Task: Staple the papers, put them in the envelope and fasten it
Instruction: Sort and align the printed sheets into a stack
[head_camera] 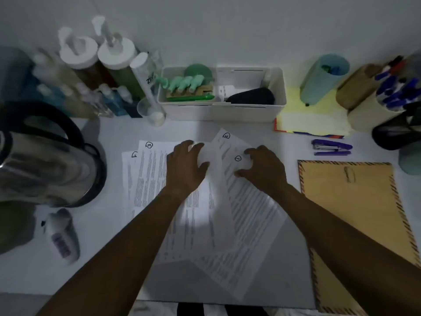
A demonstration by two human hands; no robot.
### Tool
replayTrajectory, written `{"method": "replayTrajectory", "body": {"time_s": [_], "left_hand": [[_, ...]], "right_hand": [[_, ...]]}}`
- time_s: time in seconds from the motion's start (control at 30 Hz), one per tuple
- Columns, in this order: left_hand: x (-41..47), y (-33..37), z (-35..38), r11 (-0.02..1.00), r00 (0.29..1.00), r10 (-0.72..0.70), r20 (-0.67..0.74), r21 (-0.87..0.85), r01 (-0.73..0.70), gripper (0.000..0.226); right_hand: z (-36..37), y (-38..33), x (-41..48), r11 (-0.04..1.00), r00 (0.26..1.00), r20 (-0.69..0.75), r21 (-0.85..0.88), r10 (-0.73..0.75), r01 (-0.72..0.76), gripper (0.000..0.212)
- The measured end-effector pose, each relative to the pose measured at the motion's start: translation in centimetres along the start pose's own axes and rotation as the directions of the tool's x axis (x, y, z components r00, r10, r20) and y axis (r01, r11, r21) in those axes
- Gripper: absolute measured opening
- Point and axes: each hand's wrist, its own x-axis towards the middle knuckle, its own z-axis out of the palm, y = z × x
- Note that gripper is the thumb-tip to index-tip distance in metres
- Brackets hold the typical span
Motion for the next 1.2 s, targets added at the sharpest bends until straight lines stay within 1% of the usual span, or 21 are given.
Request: {"method": "replayTrajectory", "body": {"time_s": [0.1, 0.17, 0.23, 0.33, 0.4, 0.53, 0.6, 0.67, 0.7, 0.73, 0.8, 0.87, 0.9, 1.0, 1.07, 1.13, 1.2], "left_hand": [[1.6, 1.1, 0.9, 1.000, 1.000, 0.014, 0.009, -0.009, -0.014, 0.055], [2.9, 2.1, 1.5, 1.000, 0.999, 0.011, 0.044, 0.010, -0.012, 0.055], [4.1, 2.7, 2.1, 1.000, 0.999, 0.008, 0.053, 0.021, -0.009, 0.054], [5.4, 3.2, 2.5, 0.999, 0.999, -0.019, 0.043, 0.027, 0.018, 0.055], [6.1, 3.2, 2.6, 0.999, 0.999, -0.042, 0.030, -0.004, 0.042, 0.054], [7.3, 3.1, 2.4, 0.984, 0.987, -0.145, 0.068, -0.096, 0.152, 0.050], [7.7, 3.2, 2.2, 0.962, 0.976, -0.201, 0.079, -0.174, 0.212, 0.036], [7.8, 3.5, 1.9, 0.933, 0.960, -0.261, 0.102, -0.228, 0.278, 0.021], [7.8, 3.6, 1.9, 0.922, 0.954, -0.282, 0.104, -0.245, 0.299, 0.019], [7.8, 3.6, 1.9, 0.911, 0.949, -0.299, 0.102, -0.266, 0.315, 0.023], [7.9, 3.5, 1.9, 0.884, 0.940, -0.325, 0.108, -0.320, 0.342, 0.035], [8.2, 3.4, 1.8, 0.882, 0.939, -0.317, 0.134, -0.322, 0.344, 0.040], [8.2, 3.5, 1.7, 0.895, 0.942, -0.302, 0.149, -0.296, 0.334, 0.038], [8.1, 3.9, 1.3, 0.924, 0.948, -0.276, 0.158, -0.228, 0.307, 0.021], [7.9, 4.1, 1.1, 0.917, 0.949, -0.278, 0.146, -0.253, 0.308, 0.016], [7.9, 4.5, 0.4, 0.912, 0.955, -0.260, 0.140, -0.290, 0.291, 0.015], [7.8, 5.0, -0.9, 0.917, 0.975, -0.190, 0.116, -0.335, 0.218, 0.016]], "right_hand": [[0.4, 0.3, 0.5, 0.997, 0.999, -0.004, 0.059, 0.041, -0.041, 0.072], [0.6, 0.7, 0.8, 0.991, 0.996, 0.035, 0.107, 0.080, -0.083, 0.069], [0.8, 1.0, 1.3, 0.987, 0.996, 0.056, 0.143, 0.071, -0.078, 0.054], [1.0, 1.5, 1.4, 0.988, 0.999, 0.031, 0.154, 0.011, -0.015, 0.028], [0.7, 1.9, 1.4, 0.982, 1.000, 0.009, 0.186, -0.018, 0.016, 0.019], [-0.8, 2.7, 1.6, 0.964, 0.998, 0.010, 0.261, -0.059, 0.054, 0.014], [-1.8, 2.9, 1.7, 0.953, 0.997, -0.010, 0.292, -0.076, 0.075, 0.011], [-2.9, 3.0, 1.8, 0.943, 0.998, -0.028, 0.327, -0.062, 0.068, 0.009], [-3.3, 3.0, 1.8, 0.937, 0.998, -0.030, 0.343, -0.053, 0.060, 0.009], [-3.6, 3.0, 1.8, 0.936, 0.998, -0.031, 0.348, -0.052, 0.060, 0.009], [-4.0, 2.9, 1.9, 0.935, 0.998, -0.035, 0.349, -0.053, 0.061, 0.010], [-4.4, 2.8, 1.9, 0.935, 0.997, -0.050, 0.349, -0.055, 0.069, 0.010], [-4.6, 2.7, 1.8, 0.937, 0.996, -0.063, 0.340, -0.066, 0.083, 0.009], [-5.7, 2.4, 1.6, 0.939, 0.988, -0.094, 0.313, -0.121, 0.145, 0.009], [-6.8, 2.1, 1.3, 0.941, 0.986, -0.100, 0.300, -0.133, 0.157, 0.012], [-8.1, 1.9, 0.9, 0.937, 0.987, -0.110, 0.316, -0.116, 0.146, 0.016], [-9.9, 1.7, 0.3, 0.932, 0.986, -0.131, 0.332, -0.107, 0.145, 0.017]]}}
